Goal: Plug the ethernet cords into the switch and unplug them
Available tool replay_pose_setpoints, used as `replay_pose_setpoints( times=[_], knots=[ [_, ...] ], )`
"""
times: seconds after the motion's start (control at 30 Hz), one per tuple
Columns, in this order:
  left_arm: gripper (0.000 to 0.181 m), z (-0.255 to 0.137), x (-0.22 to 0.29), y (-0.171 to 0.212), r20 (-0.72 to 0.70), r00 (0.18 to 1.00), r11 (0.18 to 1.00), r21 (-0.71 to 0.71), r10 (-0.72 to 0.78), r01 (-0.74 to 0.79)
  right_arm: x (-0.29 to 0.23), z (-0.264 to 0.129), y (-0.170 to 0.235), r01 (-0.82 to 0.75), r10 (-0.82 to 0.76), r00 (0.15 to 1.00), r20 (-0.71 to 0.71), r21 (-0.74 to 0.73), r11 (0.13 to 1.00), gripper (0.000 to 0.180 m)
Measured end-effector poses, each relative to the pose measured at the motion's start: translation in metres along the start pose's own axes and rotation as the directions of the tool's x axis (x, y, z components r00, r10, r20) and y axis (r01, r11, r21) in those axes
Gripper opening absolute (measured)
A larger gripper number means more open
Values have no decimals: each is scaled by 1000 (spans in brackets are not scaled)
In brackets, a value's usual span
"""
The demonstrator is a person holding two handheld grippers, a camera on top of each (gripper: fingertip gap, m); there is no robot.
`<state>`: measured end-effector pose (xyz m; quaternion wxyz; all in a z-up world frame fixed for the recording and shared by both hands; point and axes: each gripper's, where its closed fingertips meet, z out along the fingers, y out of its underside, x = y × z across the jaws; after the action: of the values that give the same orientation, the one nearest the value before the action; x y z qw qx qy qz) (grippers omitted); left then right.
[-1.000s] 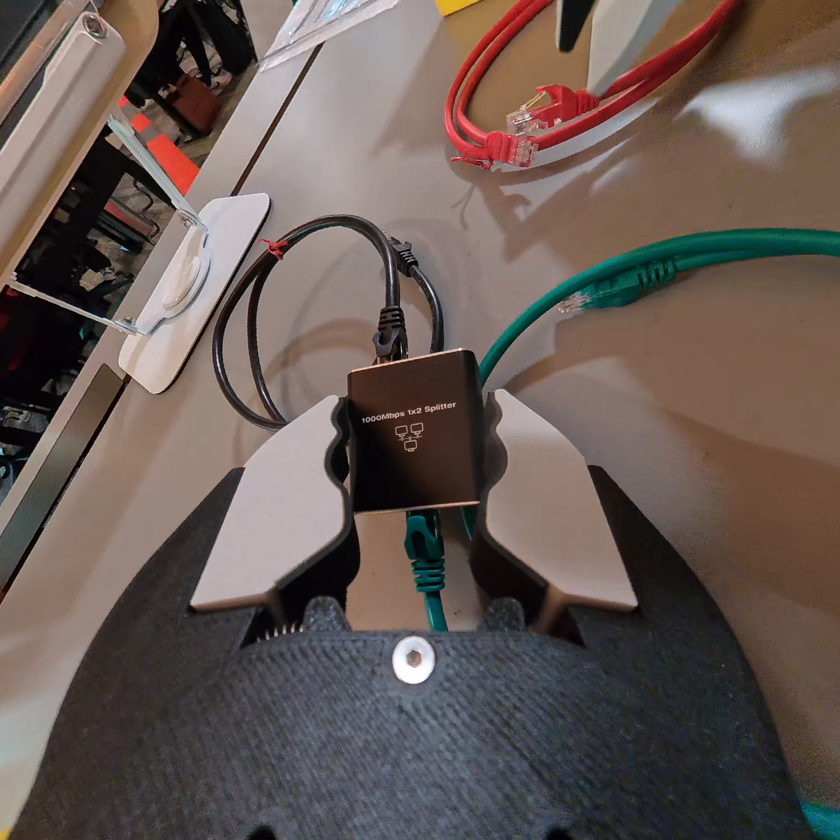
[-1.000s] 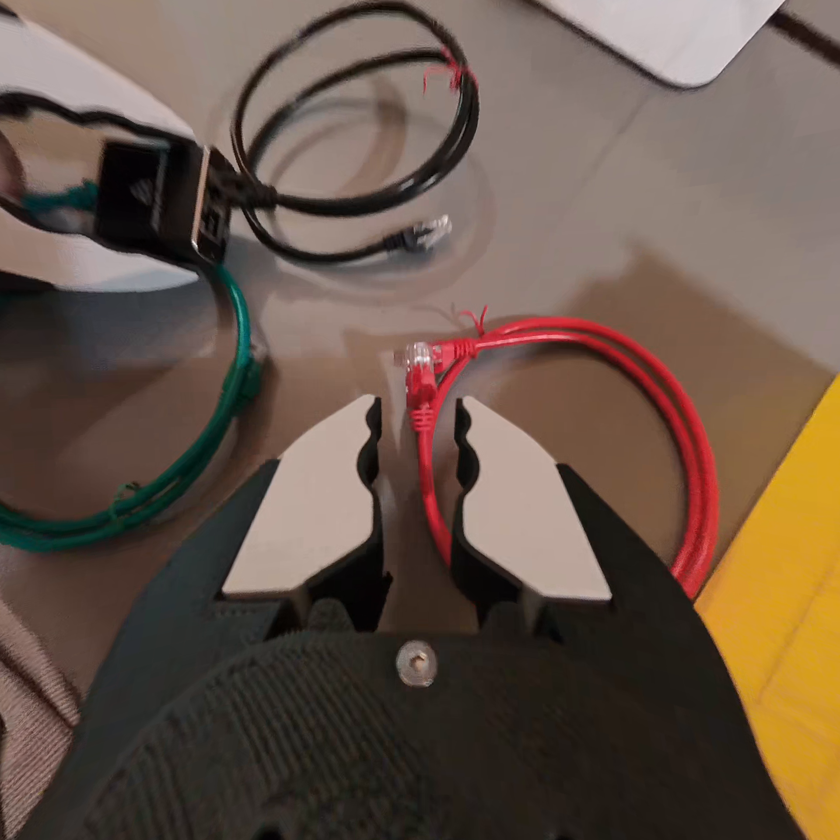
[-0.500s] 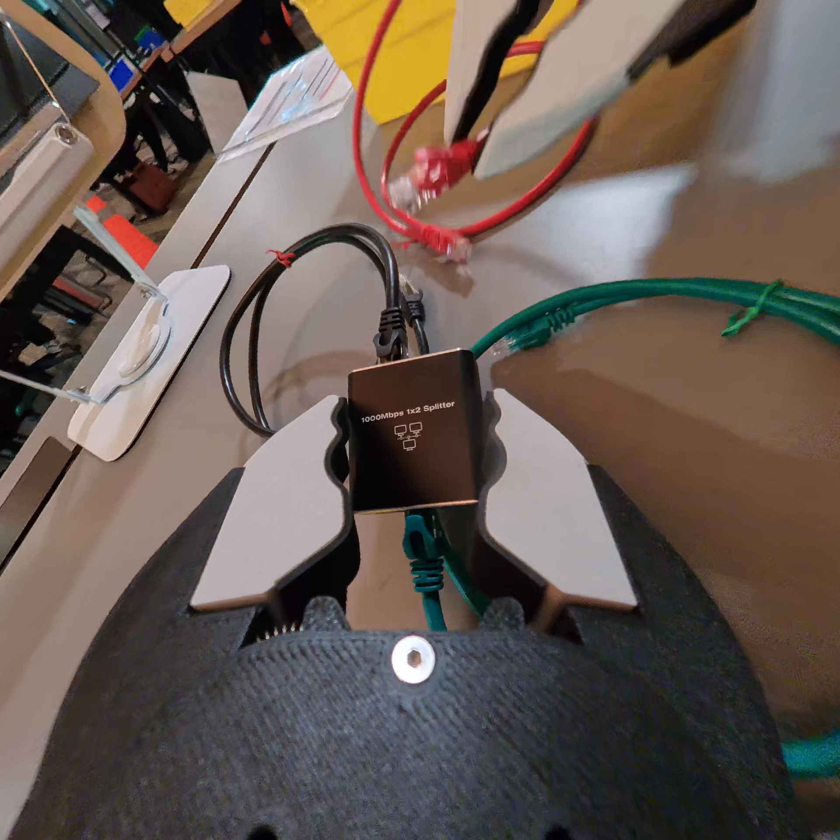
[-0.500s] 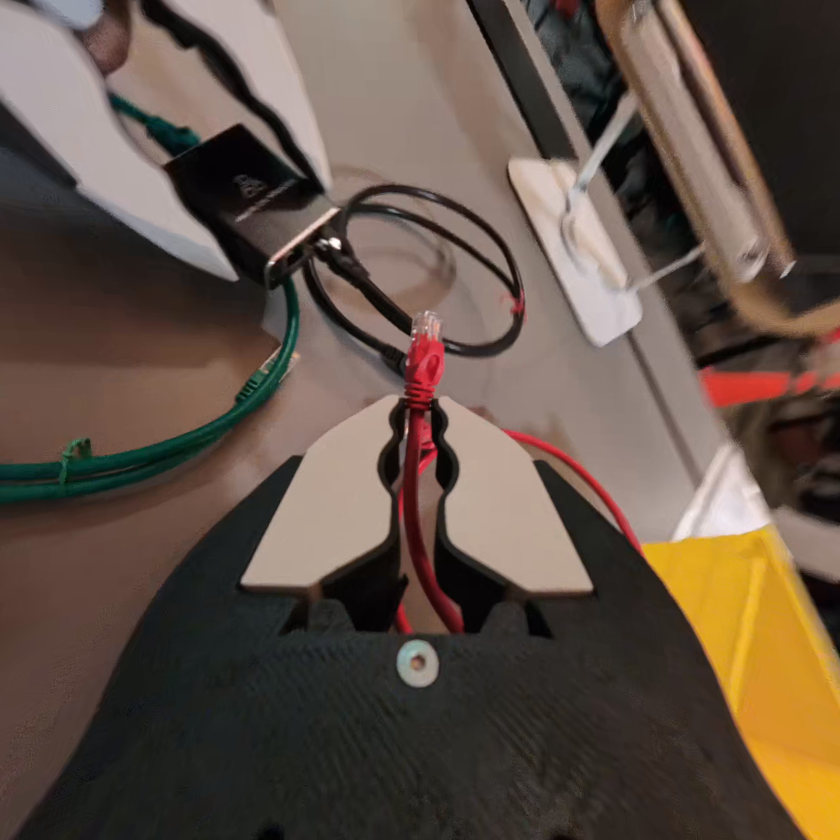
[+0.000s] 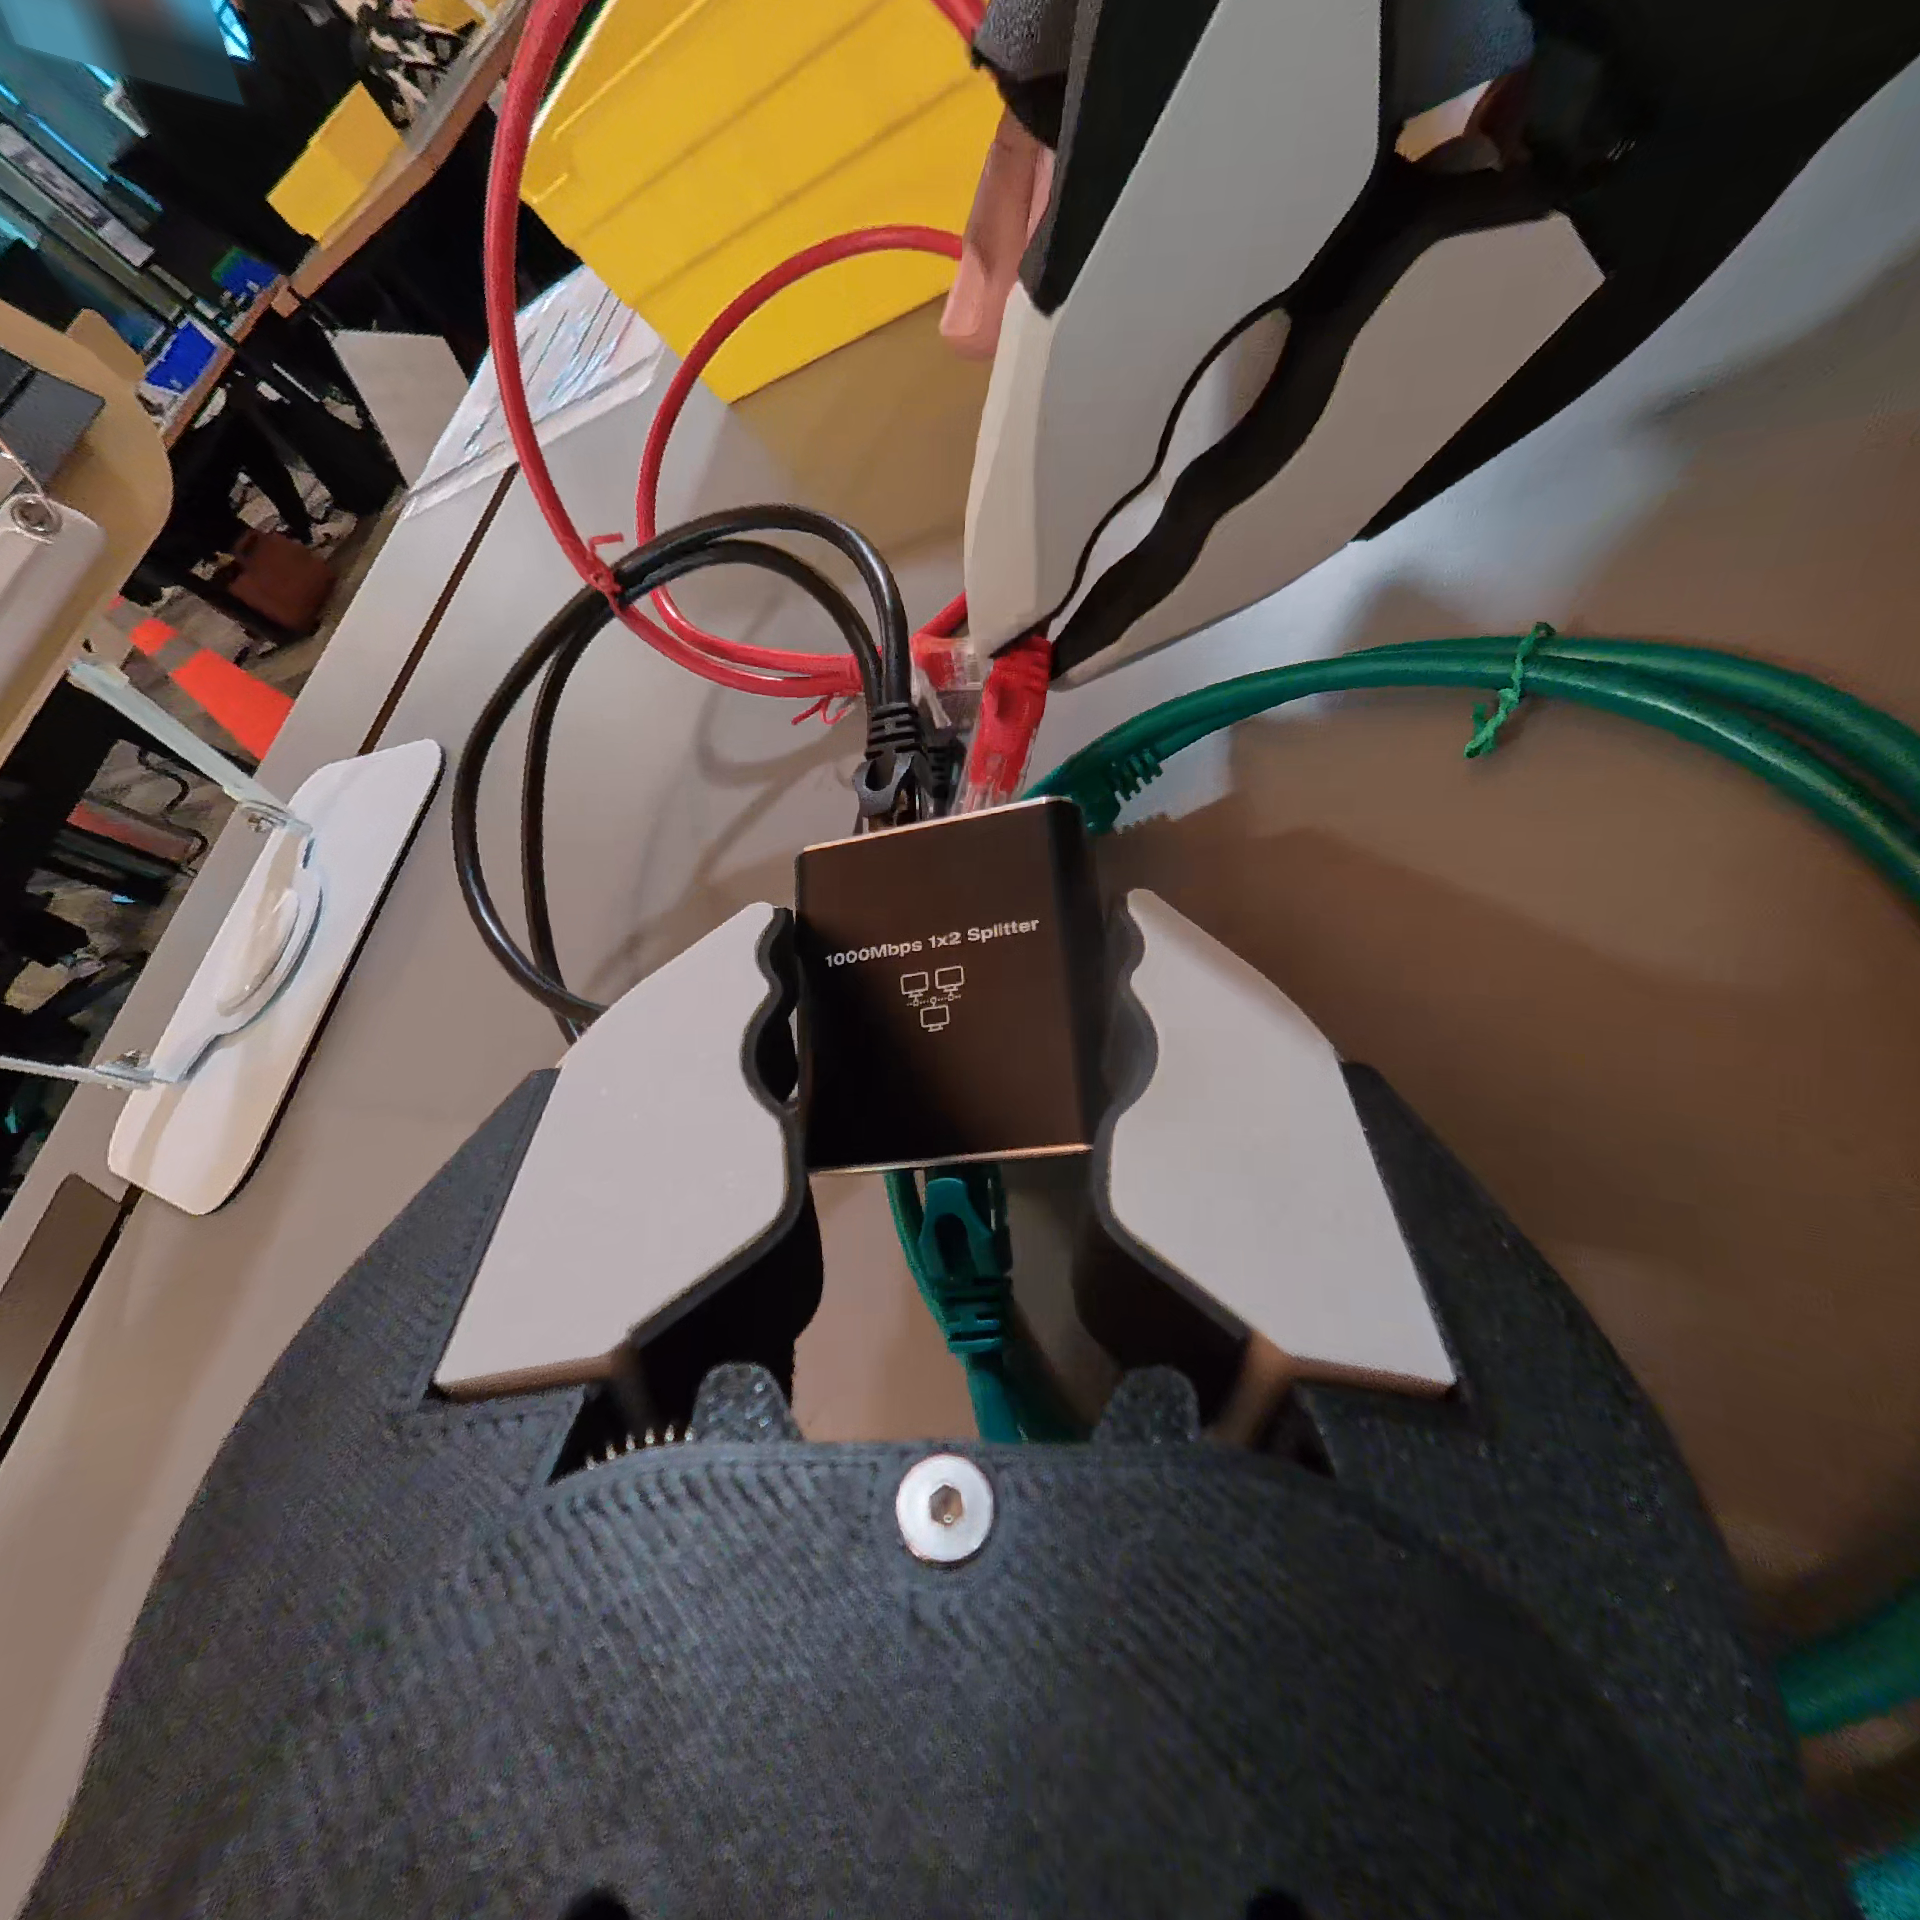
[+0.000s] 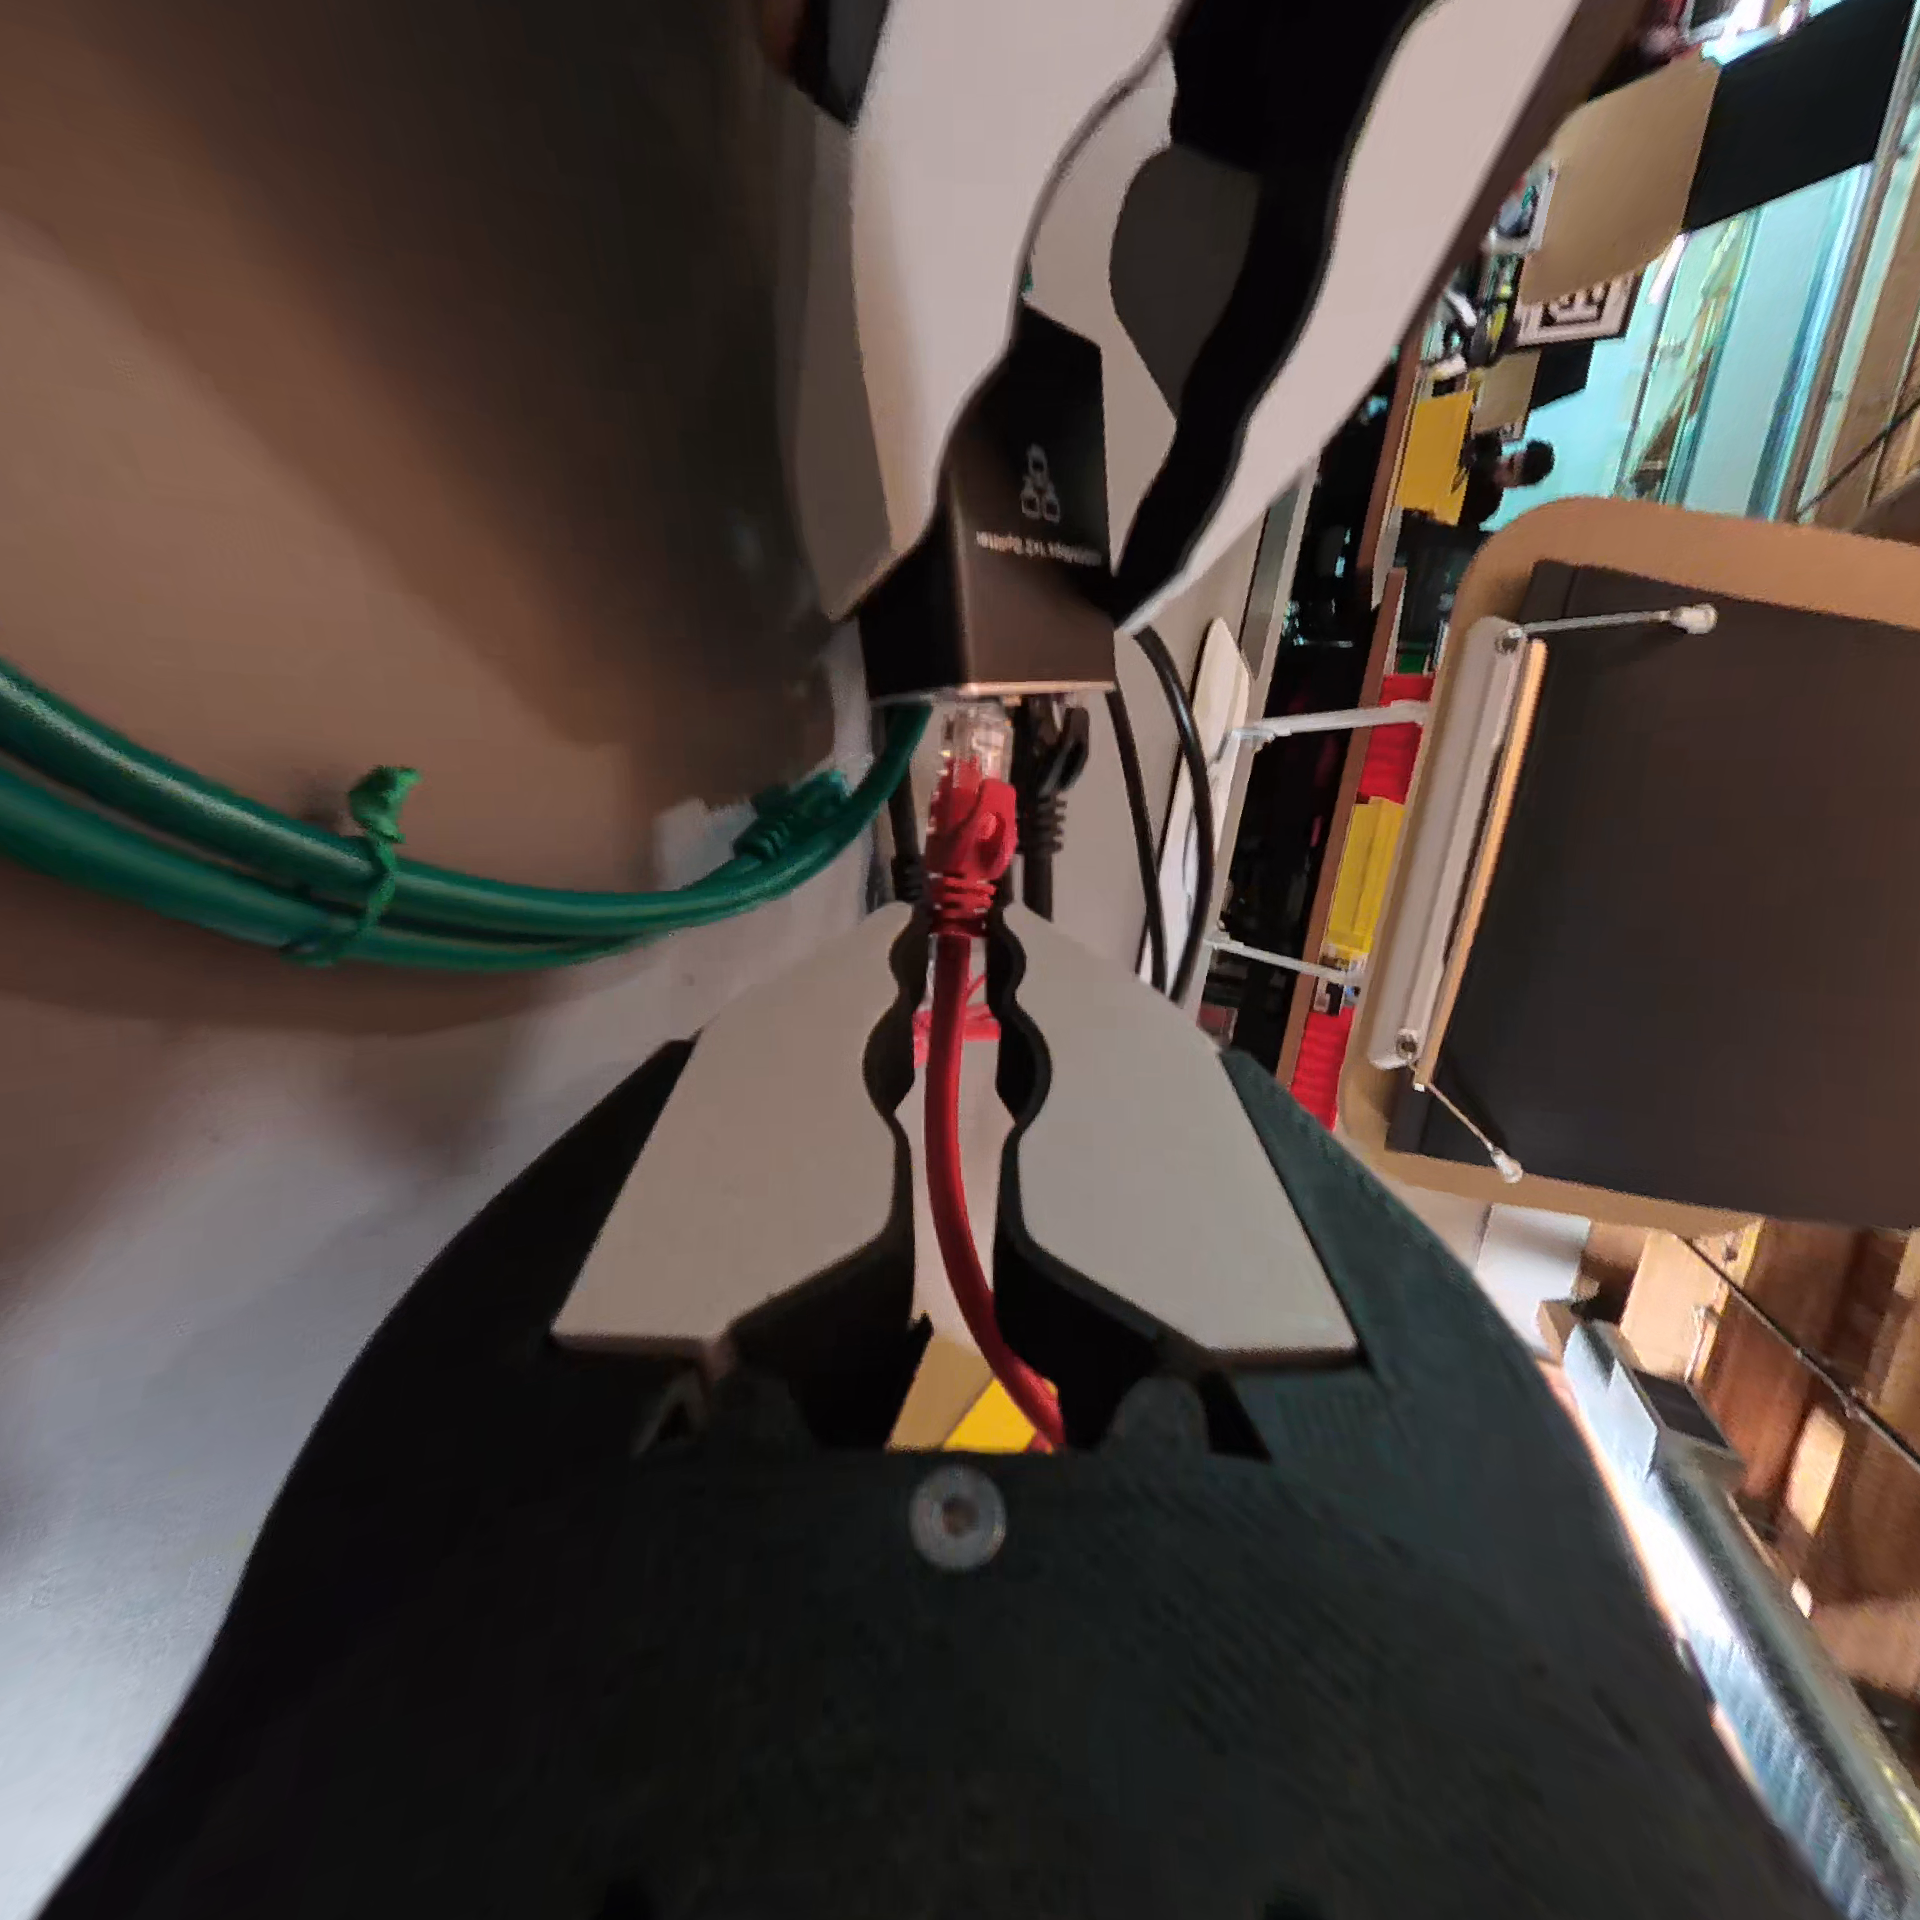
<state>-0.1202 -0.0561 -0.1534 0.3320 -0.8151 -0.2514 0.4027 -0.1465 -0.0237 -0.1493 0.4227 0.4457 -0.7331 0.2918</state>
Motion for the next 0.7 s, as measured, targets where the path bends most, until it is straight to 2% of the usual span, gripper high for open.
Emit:
replay_pose_setpoints(
  times=[0.1,0.27,0.47,0.7],
  knots=[
    [58,1,4,0,-15,1000,1000,-2,20,-20,-5,-2,-1,22,-22,1000,18,14,1000,10],
    [58,0,14,-4,-49,996,997,15,73,-72,-8,-11,-4,-36,30,998,61,104,994,10],
    [57,0,26,-5,-97,987,991,28,130,-128,-20,-18,-8,47,-56,997,58,145,988,10],
    [57,-1,30,-7,-106,984,989,41,142,-139,-20,-23,-11,-84,59,991,117,223,971,10]
  ],
)
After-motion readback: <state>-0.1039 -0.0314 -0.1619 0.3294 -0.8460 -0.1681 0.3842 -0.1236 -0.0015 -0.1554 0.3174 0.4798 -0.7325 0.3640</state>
